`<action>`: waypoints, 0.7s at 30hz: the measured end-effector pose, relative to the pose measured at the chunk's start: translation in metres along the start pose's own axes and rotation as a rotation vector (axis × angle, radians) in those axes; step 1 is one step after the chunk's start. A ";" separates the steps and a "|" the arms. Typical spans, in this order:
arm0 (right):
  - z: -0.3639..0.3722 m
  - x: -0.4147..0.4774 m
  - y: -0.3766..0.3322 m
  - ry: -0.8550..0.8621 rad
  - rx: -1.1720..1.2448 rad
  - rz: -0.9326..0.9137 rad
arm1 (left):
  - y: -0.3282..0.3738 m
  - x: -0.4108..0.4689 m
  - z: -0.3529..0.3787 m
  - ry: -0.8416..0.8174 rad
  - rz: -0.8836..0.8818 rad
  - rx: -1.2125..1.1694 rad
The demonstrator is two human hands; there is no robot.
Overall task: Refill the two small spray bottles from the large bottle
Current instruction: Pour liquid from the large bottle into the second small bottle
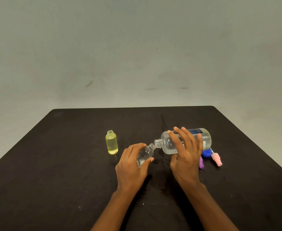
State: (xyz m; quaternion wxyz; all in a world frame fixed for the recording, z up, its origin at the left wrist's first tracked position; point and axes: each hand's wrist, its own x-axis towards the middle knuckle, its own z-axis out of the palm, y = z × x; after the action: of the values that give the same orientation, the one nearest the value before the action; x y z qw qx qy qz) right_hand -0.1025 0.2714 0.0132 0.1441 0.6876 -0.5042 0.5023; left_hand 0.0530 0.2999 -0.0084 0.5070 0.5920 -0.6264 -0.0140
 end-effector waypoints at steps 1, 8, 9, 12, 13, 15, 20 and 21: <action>0.000 0.000 0.000 0.000 0.001 0.001 | 0.000 0.000 0.000 -0.001 -0.001 -0.002; 0.000 0.000 0.000 -0.002 0.003 0.003 | 0.000 0.000 0.000 -0.012 -0.002 -0.001; 0.000 0.000 0.000 -0.009 0.005 0.009 | 0.000 -0.001 0.000 -0.013 -0.002 0.000; 0.001 0.000 0.000 -0.028 0.013 0.011 | 0.001 -0.001 -0.001 -0.014 -0.001 0.008; 0.001 0.000 0.000 -0.030 0.016 0.009 | 0.001 -0.001 -0.001 -0.014 -0.003 0.009; 0.000 0.000 0.000 -0.031 0.020 0.006 | 0.002 -0.001 -0.001 -0.014 -0.008 0.008; -0.001 0.000 -0.001 -0.020 0.017 0.007 | 0.002 -0.001 -0.001 -0.013 -0.004 0.009; -0.001 0.000 -0.002 -0.024 0.018 0.013 | 0.002 -0.001 -0.001 -0.014 -0.002 0.010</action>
State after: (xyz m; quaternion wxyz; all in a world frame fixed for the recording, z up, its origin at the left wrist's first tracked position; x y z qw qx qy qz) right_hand -0.1018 0.2729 0.0145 0.1289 0.6915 -0.5057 0.4995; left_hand 0.0523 0.3018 -0.0072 0.4996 0.5950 -0.6295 -0.0152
